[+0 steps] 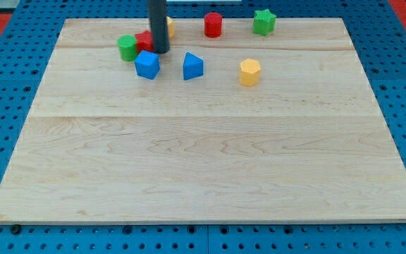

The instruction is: Separate the red star and the green circle

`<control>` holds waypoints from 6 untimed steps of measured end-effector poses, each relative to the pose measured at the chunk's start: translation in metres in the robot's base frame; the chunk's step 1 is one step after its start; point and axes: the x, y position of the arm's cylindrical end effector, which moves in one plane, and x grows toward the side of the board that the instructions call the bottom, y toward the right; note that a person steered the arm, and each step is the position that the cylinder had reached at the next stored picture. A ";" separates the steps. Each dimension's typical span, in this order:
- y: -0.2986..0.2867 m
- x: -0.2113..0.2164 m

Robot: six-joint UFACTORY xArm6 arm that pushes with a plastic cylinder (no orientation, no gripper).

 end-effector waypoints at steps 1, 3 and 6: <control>-0.042 -0.005; -0.055 0.012; -0.071 0.007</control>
